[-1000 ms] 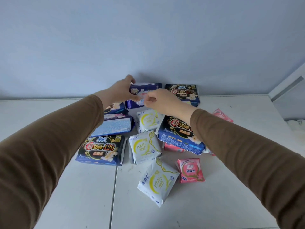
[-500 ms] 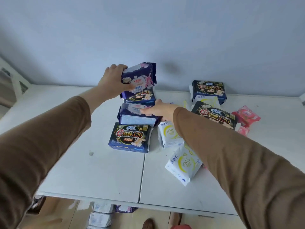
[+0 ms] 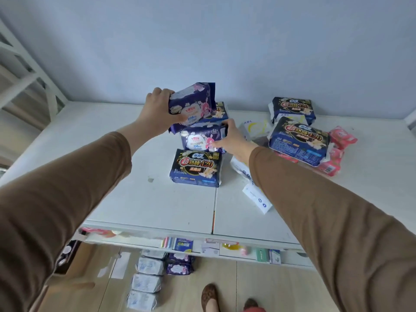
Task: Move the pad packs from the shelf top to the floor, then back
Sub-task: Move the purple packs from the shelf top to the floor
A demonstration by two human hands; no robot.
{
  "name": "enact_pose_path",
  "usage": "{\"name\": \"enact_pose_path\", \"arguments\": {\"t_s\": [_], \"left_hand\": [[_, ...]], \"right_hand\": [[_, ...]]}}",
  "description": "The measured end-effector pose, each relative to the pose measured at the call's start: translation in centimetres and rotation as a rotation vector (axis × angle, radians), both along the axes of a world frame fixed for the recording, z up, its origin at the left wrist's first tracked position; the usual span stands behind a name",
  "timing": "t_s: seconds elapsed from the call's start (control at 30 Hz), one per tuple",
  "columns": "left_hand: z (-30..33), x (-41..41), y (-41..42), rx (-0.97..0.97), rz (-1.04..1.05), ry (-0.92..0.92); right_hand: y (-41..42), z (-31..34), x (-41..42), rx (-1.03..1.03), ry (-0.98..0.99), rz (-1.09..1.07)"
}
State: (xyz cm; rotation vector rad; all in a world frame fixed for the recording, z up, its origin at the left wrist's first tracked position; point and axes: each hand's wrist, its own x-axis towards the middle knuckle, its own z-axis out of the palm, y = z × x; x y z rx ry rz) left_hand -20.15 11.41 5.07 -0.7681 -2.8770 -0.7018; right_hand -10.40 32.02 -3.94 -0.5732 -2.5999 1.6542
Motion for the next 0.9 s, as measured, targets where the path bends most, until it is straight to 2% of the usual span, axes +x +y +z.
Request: {"name": "enact_pose_path", "arguments": {"t_s": [0.2,0.3,0.4,0.6,0.9], "left_hand": [[0.2,2.8,-3.0,0.083,0.04,0.048],[0.1,5.1,-4.4,0.169,0.065,0.023],[-0.1,8.7,-6.0,0.251,0.085,0.001],[-1.6,18.4,-10.0,0.259,0.047,-0.023],[-7.0,29.7,-18.8,0.031,-0.025,-0.168]], "right_hand": [[0.1,1.3,3.4,-0.043,0.274,-0.179],[0.5,2.1,7.4,-0.071,0.342,-0.219],[0.0,2.7,12.4,-0.162,0.341,-0.237],[-3.5,2.0,23.9,-0.386,0.344,-0.198],[-9.6,-3.8,37.4,-0.475,0.072,-0.09]]}}
